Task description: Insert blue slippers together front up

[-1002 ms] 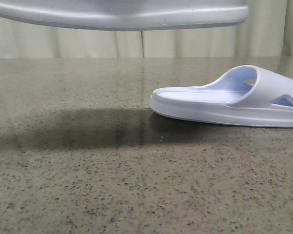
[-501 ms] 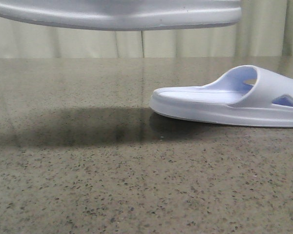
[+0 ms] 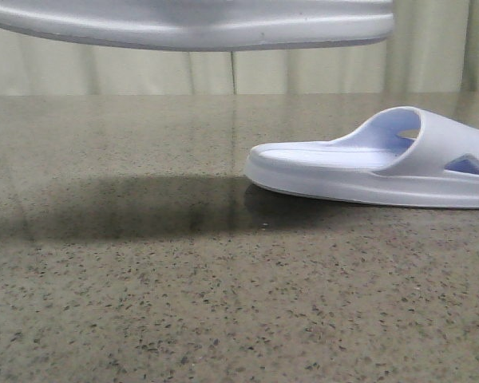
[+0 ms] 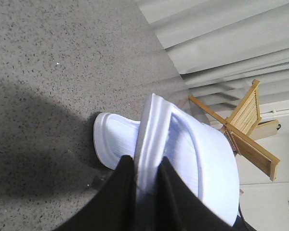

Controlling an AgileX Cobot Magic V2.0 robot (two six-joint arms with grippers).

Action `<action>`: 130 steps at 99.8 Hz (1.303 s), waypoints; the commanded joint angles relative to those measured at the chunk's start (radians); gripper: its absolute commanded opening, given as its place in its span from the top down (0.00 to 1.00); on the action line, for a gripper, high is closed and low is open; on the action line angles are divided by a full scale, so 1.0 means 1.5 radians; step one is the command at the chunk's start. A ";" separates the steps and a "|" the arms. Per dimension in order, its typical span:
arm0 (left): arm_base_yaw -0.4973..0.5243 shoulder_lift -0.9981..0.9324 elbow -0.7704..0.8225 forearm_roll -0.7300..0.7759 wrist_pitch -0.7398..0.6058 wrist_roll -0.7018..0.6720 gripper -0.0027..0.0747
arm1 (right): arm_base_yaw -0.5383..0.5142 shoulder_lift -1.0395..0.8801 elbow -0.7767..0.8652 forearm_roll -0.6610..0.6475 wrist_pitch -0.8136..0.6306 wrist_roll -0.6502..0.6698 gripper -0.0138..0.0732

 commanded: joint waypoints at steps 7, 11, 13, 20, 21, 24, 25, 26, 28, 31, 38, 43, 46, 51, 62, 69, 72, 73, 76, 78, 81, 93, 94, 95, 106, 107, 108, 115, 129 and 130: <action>-0.005 -0.002 -0.026 -0.038 -0.003 0.000 0.94 | -0.001 -0.003 -0.023 0.039 -0.028 0.000 0.48; -0.005 -0.002 -0.026 -0.038 -0.003 0.000 0.94 | -0.001 -0.003 -0.023 0.046 -0.028 0.000 0.48; -0.005 -0.002 -0.026 -0.038 -0.003 0.000 0.94 | -0.001 -0.002 -0.023 0.048 -0.028 0.000 0.48; -0.005 -0.002 -0.026 -0.038 -0.003 0.000 0.94 | -0.001 -0.001 -0.023 0.049 -0.025 0.000 0.48; -0.005 -0.002 -0.026 -0.038 -0.003 0.000 0.94 | 0.000 -0.001 -0.023 0.049 -0.025 0.000 0.48; -0.005 -0.002 -0.026 -0.038 -0.003 0.000 0.94 | 0.000 -0.001 -0.023 0.052 -0.024 0.000 0.48; -0.005 -0.002 -0.026 -0.038 -0.003 0.000 0.94 | 0.000 -0.001 -0.023 0.054 -0.024 0.000 0.48; -0.005 -0.002 -0.026 -0.038 -0.003 0.000 0.94 | 0.000 0.000 -0.023 0.054 -0.024 0.000 0.48; -0.005 -0.002 -0.026 -0.038 -0.003 0.000 0.94 | 0.000 0.000 -0.023 0.057 -0.022 0.000 0.48; -0.005 -0.002 -0.026 -0.038 -0.003 0.000 0.94 | 0.000 0.000 -0.023 0.061 -0.022 0.000 0.48; -0.005 -0.002 -0.026 -0.038 -0.003 0.000 0.94 | 0.000 0.000 -0.023 0.078 -0.022 0.000 0.48; -0.005 -0.002 -0.026 -0.038 -0.003 0.000 0.94 | 0.000 0.000 -0.023 0.085 -0.022 0.000 0.48; -0.005 -0.002 -0.026 -0.038 -0.003 0.000 0.94 | 0.000 0.000 -0.023 0.088 -0.022 0.000 0.48; -0.005 -0.002 -0.026 -0.038 -0.003 0.000 0.94 | 0.000 0.000 -0.023 0.090 -0.022 0.000 0.48; -0.005 -0.002 -0.026 -0.038 -0.003 0.000 0.94 | 0.000 0.003 -0.023 0.101 -0.022 0.000 0.48; -0.005 -0.002 -0.026 -0.038 -0.003 0.000 0.94 | 0.000 0.003 -0.023 0.108 -0.022 0.000 0.50; -0.005 -0.002 -0.026 -0.038 -0.003 0.000 0.94 | 0.000 0.003 -0.023 0.110 -0.022 0.000 0.52; -0.005 -0.002 -0.026 -0.038 -0.003 0.000 0.94 | 0.000 0.003 -0.023 0.113 -0.022 0.000 0.53; -0.005 -0.002 -0.026 -0.038 -0.003 0.000 0.94 | 0.000 0.003 -0.023 0.118 -0.022 0.000 0.55; -0.005 -0.002 -0.026 -0.038 -0.003 0.000 0.94 | 0.000 0.003 -0.023 0.121 -0.022 0.000 0.57; -0.005 -0.002 -0.026 -0.038 -0.003 0.000 0.94 | 0.000 0.004 -0.023 0.126 -0.022 0.000 0.60; -0.005 -0.002 -0.026 -0.038 -0.003 0.000 0.94 | 0.000 0.007 -0.023 0.127 -0.026 0.000 0.70; -0.005 -0.002 -0.026 -0.038 -0.003 0.000 0.94 | 0.000 0.008 -0.023 0.127 -0.028 0.000 0.71; -0.005 -0.002 -0.026 -0.038 -0.003 0.000 0.94 | 0.000 0.009 -0.023 0.127 -0.028 0.000 0.71; -0.005 -0.002 -0.026 -0.038 -0.003 0.000 0.94 | 0.000 0.015 -0.023 0.127 -0.033 0.000 0.80; -0.005 -0.002 -0.026 -0.038 -0.003 0.000 0.94 | 0.000 0.016 -0.023 0.127 -0.033 0.000 0.81; -0.005 -0.002 -0.026 -0.038 -0.003 0.000 0.94 | 0.000 0.018 -0.023 0.127 -0.033 0.000 0.82; -0.005 -0.002 -0.026 -0.038 -0.003 0.000 0.94 | 0.000 0.019 -0.023 0.127 -0.033 0.000 0.89; -0.005 -0.002 -0.026 -0.038 -0.003 0.000 0.94 | 0.000 0.019 -0.023 0.127 -0.047 0.000 0.96; -0.005 -0.002 -0.026 -0.038 -0.003 0.000 0.94 | 0.000 0.019 -0.023 0.127 -0.049 0.000 0.96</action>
